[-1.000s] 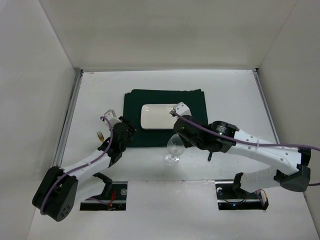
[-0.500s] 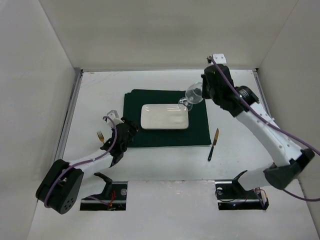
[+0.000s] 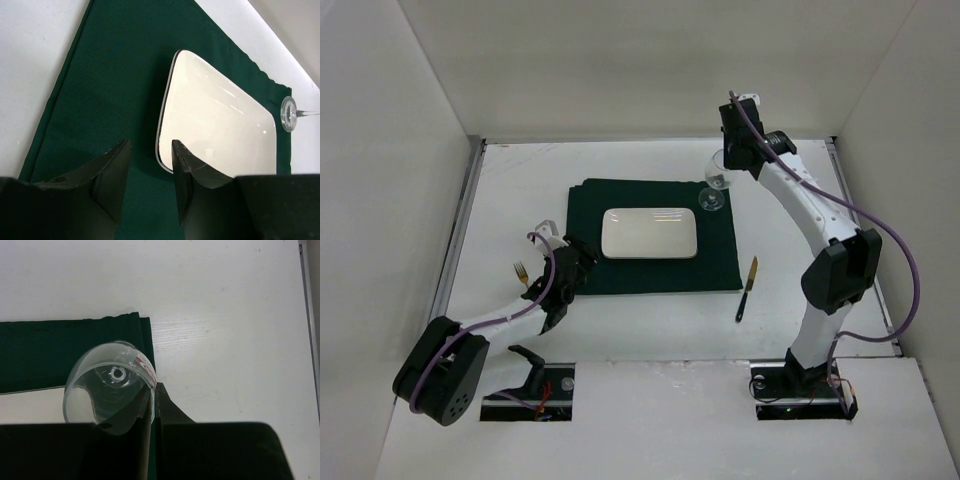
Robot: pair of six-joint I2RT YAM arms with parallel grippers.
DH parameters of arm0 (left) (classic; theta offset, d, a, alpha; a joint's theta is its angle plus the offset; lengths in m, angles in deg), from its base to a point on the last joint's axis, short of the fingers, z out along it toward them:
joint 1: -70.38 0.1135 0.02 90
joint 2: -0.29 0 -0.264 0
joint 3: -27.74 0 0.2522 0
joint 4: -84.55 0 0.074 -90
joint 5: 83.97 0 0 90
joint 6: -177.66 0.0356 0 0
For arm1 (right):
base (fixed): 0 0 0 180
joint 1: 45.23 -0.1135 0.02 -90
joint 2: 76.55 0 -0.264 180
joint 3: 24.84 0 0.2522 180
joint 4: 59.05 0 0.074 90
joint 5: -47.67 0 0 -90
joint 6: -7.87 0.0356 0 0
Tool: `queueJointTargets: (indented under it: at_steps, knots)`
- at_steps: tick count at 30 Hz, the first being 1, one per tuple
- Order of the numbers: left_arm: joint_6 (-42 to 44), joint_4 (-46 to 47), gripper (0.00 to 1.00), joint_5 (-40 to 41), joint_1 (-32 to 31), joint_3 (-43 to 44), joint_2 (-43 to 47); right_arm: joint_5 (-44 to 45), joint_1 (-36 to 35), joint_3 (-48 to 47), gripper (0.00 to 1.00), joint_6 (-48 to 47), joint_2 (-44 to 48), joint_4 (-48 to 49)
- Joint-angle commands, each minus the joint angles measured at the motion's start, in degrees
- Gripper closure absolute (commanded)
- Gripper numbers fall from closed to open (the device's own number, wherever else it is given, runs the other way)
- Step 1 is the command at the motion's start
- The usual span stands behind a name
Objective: Set the dinner table for one person
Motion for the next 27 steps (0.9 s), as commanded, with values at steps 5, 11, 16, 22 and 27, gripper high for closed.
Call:
queueJointTargets:
  at_steps: [5,11,16,22,27]
  knots:
    - [0.47,3.23,0.64,0.32,-0.27,-0.28,0.23,0.03,0.66,-6.03,0.92,-1.51,-2.56,3.86]
    - [0.3,3.32,0.64,0.06,-0.1,-0.19,-0.56,0.46,1.01,-6.55,0.92,-1.86,-4.41,4.13]
    - [0.03,3.32,0.63,-0.11,0.17,-0.28,-0.56,0.91,0.84,-7.34,0.91,-2.56,-5.72,3.69]
    - [0.03,3.32,0.63,-0.11,0.34,-0.28,-1.0,1.17,0.75,-7.35,0.9,-2.65,-7.66,3.51]
    - [-0.05,3.32,0.63,-0.11,0.61,-0.19,-1.26,1.34,0.75,-6.99,0.72,-2.65,-6.96,5.0]
